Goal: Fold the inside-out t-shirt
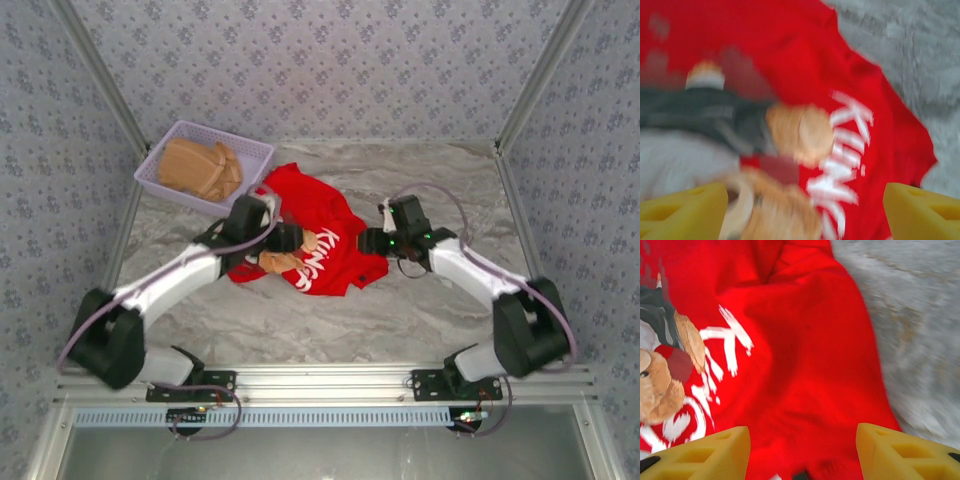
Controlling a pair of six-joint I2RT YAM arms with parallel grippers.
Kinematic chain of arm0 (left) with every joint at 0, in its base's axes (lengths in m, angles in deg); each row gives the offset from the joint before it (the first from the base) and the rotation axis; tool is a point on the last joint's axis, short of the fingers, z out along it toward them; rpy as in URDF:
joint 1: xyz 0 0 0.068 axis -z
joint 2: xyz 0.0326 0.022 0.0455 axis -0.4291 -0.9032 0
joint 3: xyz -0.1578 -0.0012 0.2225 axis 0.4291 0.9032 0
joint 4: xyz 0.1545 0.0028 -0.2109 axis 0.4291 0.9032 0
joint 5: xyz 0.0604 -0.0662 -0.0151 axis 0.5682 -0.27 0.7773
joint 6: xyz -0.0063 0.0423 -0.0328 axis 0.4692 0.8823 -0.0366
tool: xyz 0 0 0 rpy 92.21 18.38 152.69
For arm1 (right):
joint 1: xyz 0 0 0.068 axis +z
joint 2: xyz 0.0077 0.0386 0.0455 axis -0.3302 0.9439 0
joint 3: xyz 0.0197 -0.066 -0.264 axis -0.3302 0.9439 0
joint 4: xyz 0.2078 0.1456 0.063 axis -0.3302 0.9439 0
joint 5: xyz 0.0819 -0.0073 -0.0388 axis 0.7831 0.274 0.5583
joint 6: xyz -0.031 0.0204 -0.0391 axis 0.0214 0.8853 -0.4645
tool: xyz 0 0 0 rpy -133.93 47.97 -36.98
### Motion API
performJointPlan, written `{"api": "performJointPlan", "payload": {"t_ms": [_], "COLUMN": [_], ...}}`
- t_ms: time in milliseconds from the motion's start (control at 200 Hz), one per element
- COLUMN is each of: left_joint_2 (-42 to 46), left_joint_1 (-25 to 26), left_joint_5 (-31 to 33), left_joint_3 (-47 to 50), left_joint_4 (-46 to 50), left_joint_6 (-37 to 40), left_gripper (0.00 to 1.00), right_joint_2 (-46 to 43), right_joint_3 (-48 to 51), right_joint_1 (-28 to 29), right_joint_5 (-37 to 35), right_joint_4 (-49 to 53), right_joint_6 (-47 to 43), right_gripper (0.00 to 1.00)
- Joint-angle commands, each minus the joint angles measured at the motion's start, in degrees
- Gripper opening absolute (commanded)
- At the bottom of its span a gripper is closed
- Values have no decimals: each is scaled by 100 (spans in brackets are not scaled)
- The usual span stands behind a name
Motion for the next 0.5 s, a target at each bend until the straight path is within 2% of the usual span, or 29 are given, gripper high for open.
{"api": "performJointPlan", "payload": {"t_ms": [0,120,245,345,430,495], "left_joint_2": [-1056,-2468,-3589,-4408,-4890,-5210], "left_joint_1": [3,-138,-208,-216,-215,-216], "left_joint_5": [430,678,686,677,542,344], "left_joint_3": [-1026,-2364,-3536,-4505,-5022,-5384], "left_joint_4": [140,701,1088,1495,1599,1726], "left_joint_6": [493,640,782,905,947,910], "left_gripper": [83,85,89,88,82,73], "right_joint_2": [524,1077,1435,1597,1704,1715], "right_joint_3": [-317,-613,-720,-669,-621,-589], "right_joint_1": [-211,-213,-14,95,136,140], "right_joint_5": [-191,-973,-1077,-1093,-1076,-1031], "right_joint_4": [-213,170,469,453,444,433], "right_joint_6": [5,-54,-14,105,167,181], "right_gripper": [61,62,61,58,51,36]}}
